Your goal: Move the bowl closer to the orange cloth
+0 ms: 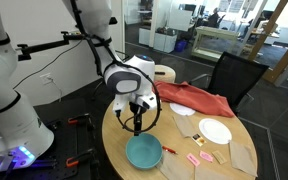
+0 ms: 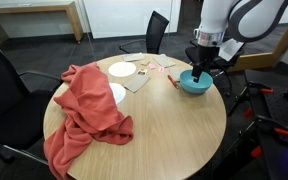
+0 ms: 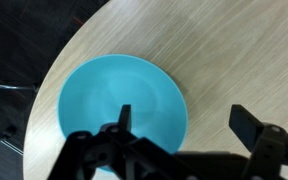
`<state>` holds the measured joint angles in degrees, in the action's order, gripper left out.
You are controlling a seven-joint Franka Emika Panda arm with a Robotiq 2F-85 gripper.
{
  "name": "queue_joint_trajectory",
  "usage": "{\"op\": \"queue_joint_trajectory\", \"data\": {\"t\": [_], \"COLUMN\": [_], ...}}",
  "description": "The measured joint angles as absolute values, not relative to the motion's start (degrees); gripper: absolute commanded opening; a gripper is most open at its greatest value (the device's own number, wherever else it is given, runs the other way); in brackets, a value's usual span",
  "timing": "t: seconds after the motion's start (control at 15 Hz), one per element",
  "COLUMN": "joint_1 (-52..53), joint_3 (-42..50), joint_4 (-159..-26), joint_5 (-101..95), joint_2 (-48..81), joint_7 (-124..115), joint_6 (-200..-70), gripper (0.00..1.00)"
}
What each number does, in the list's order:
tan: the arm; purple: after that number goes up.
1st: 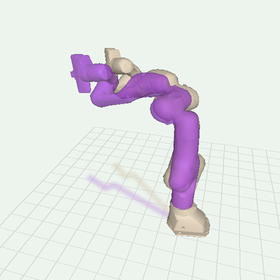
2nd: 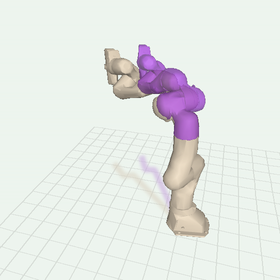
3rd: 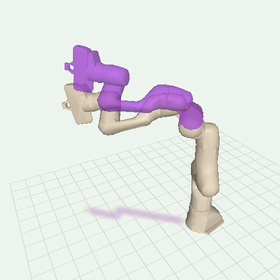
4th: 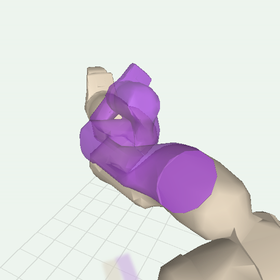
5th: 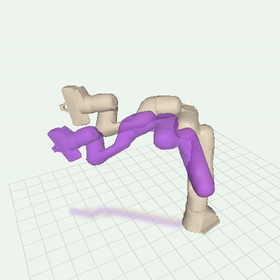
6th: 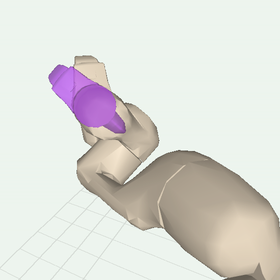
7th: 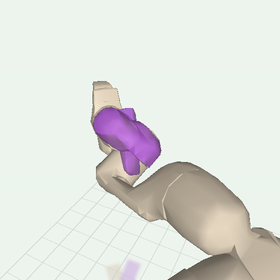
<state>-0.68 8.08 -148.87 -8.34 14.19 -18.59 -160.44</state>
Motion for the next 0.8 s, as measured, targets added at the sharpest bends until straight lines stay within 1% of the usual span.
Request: {"op": "queue_joint_trajectory", "data": {"t": [0.4,0.8], "joint_1": [4.3,8.8], "joint_3": [13.3,16.1], "joint_4": [-144.7,-139.5], "joint_5": [-10.4,-10.0], "joint_2": [21.0,27.4], "joint_7": [-21.8,-23.1], "joint_6": [-163.8,-164.3], "gripper": [1.0,1.0]}}
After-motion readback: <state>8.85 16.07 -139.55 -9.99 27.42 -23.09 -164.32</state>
